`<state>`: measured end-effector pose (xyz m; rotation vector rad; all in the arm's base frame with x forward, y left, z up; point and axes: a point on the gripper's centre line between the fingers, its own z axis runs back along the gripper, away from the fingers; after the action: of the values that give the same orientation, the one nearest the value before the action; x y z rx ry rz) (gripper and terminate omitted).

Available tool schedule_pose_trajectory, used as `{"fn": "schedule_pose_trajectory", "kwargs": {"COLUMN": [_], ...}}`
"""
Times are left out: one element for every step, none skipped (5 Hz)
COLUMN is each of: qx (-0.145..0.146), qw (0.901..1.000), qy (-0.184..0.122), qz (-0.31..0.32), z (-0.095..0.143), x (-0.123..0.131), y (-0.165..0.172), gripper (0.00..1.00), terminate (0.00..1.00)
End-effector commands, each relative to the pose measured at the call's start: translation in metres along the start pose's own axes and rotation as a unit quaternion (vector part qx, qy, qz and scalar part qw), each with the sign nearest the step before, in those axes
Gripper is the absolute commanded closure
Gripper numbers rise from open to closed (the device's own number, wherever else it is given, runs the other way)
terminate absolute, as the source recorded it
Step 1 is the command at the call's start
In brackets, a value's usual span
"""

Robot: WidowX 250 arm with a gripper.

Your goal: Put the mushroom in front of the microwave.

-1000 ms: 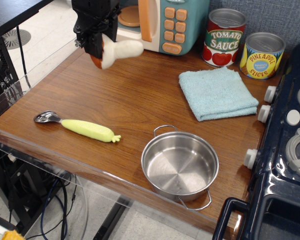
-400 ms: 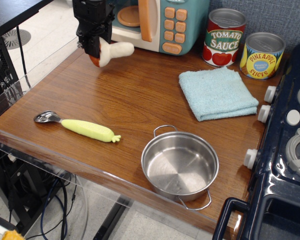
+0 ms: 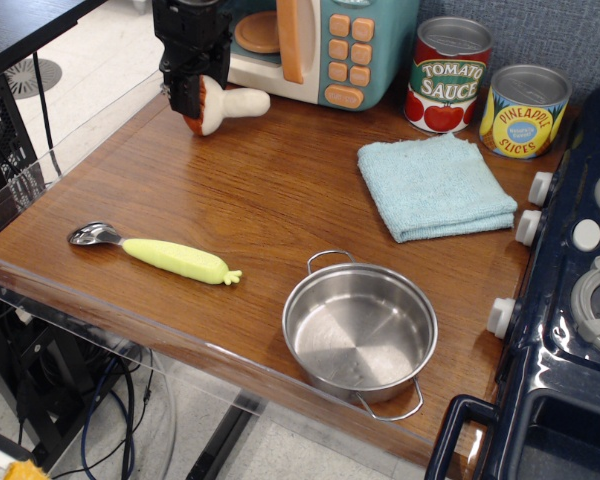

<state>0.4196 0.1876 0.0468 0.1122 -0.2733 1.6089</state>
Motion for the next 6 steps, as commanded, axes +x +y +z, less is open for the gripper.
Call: {"fn": "schedule_pose_trajectory", "kwargs": {"qx": [-0.021,-0.025,-0.03,-0.04,-0.052,-0.062], "qw": [0.9995,0.9994,0.9991,0.9986,0.9978,0.9977], "qy": [-0.02,-0.021,-0.025,-0.024,-0.026,-0.011], "qz": [0.01,0.012,0.016,0.026,0.032,0.025], "z": [0.026,0.035,0.049,0.066,0.081,0.088], "x": [0.014,0.014,0.016,0.021,0.024,0.019], "y": [0.005,0.006,0.008,0.012,0.017,0.023], "gripper": [0.0,0.0,0.0,0.0,0.0,0.0], "terminate": [0.0,0.0,0.0,0.0,0.0,0.0]}}
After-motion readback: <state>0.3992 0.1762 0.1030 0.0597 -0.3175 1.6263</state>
